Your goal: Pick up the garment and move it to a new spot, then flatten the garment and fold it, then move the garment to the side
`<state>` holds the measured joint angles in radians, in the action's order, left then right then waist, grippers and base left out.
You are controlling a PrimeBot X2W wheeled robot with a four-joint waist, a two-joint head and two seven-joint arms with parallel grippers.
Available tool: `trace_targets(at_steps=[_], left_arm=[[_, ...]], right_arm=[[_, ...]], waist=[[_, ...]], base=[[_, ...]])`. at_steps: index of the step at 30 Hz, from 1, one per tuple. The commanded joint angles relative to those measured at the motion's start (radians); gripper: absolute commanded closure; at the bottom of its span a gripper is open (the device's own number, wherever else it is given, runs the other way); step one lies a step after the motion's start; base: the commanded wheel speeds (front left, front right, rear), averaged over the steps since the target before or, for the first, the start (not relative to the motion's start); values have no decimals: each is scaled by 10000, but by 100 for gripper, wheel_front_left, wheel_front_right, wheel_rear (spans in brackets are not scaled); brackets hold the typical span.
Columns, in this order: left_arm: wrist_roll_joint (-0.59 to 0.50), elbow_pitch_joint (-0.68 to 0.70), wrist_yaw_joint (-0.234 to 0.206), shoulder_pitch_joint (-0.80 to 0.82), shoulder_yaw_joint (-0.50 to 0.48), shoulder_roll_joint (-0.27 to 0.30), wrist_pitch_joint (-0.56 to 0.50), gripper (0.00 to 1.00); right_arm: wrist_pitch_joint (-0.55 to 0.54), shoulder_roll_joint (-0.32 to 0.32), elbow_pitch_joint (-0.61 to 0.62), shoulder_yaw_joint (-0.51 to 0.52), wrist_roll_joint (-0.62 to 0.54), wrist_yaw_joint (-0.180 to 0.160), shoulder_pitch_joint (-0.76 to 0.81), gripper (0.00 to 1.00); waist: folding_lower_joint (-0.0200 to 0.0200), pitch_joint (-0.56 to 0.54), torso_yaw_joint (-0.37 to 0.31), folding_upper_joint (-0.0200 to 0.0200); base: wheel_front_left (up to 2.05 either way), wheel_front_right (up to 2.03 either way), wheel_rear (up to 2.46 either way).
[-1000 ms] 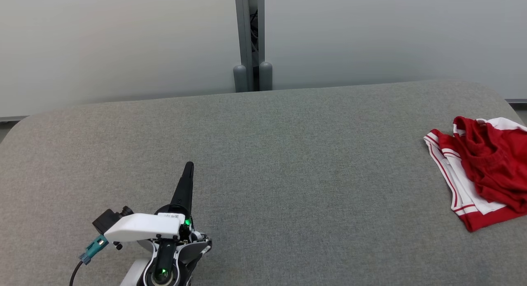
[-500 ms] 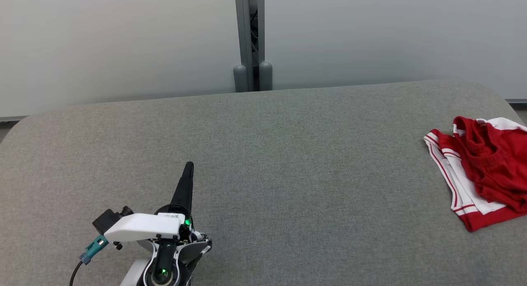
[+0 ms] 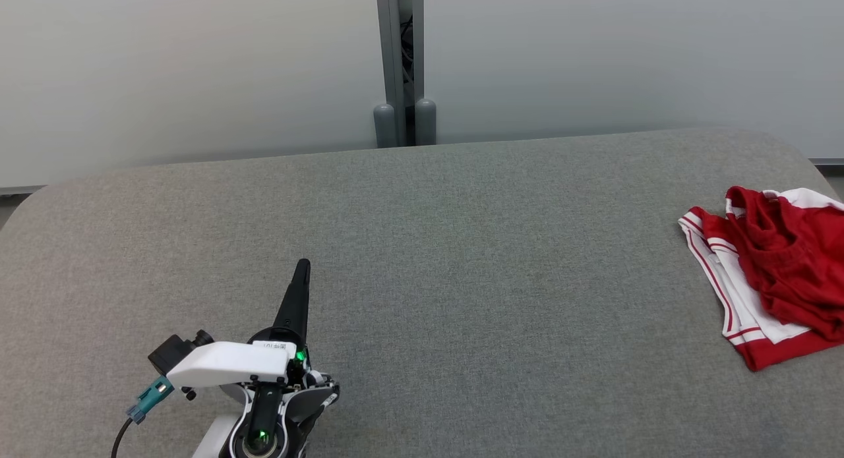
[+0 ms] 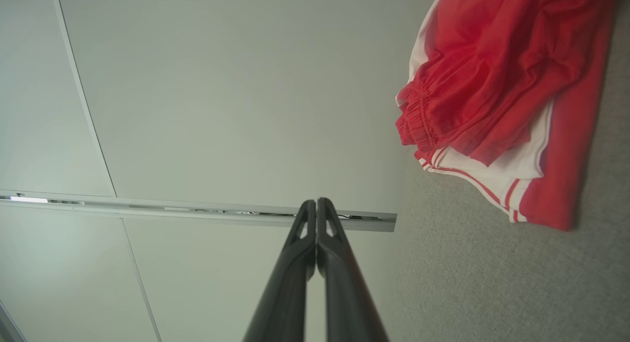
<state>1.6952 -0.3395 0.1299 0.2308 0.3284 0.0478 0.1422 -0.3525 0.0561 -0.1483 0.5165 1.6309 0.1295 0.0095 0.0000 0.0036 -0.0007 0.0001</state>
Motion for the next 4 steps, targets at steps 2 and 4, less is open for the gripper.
trace_targets(at_steps=[2,4], left_arm=[[38,-19,30,76,-8,44,-14,100],[38,-19,30,76,-8,44,-14,100]], right_arm=[[-64,2,6,71,-20,22,5,100],[-68,1,6,73,-23,22,3,100]], waist=[[0,0,0,-1],[0,0,0,-1]], base=[[0,0,0],[0,0,0]])
